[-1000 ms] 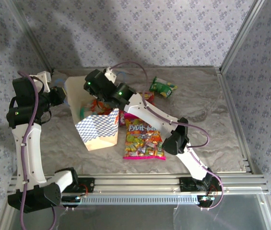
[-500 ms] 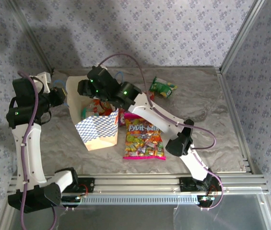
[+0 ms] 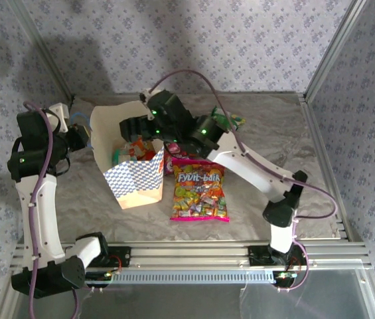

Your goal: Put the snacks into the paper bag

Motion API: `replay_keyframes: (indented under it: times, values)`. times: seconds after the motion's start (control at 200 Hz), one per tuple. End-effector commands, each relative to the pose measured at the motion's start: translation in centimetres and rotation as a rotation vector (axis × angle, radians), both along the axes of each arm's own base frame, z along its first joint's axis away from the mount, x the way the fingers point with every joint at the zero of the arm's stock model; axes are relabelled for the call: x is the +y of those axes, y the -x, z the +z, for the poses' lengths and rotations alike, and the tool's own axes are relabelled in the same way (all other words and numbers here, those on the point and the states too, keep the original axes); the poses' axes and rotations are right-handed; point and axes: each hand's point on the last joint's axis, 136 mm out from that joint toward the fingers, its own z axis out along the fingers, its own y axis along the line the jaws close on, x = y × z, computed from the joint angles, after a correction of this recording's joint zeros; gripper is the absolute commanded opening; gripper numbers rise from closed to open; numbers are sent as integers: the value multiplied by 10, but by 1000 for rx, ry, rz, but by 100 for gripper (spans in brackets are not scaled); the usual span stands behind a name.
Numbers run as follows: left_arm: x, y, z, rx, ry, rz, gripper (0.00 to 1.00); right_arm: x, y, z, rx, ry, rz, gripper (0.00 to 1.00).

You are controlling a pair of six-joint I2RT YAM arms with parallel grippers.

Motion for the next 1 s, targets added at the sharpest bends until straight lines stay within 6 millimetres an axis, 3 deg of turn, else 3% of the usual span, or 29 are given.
replay_keyframes:
  times: [0.0, 0.21, 0.37, 0.59, 0.994]
  values:
    - [4, 6, 12, -29, -17, 20, 14, -36, -15, 20, -54, -92, -46, 92]
    - [3, -1, 9, -34, 12, 28, 15, -112, -43, -2, 37, -292, -151, 93]
    - [5, -2, 9, -30, 10, 38, 15, -164, -52, -28, 21, -141, -264, 92]
    - [8, -1, 10, -29, -5, 51, 16, -216, -62, -64, 46, -7, -425, 93]
    - [12, -3, -4, 4, -10, 78, 16, -297, -98, -129, 229, 8, -657, 94]
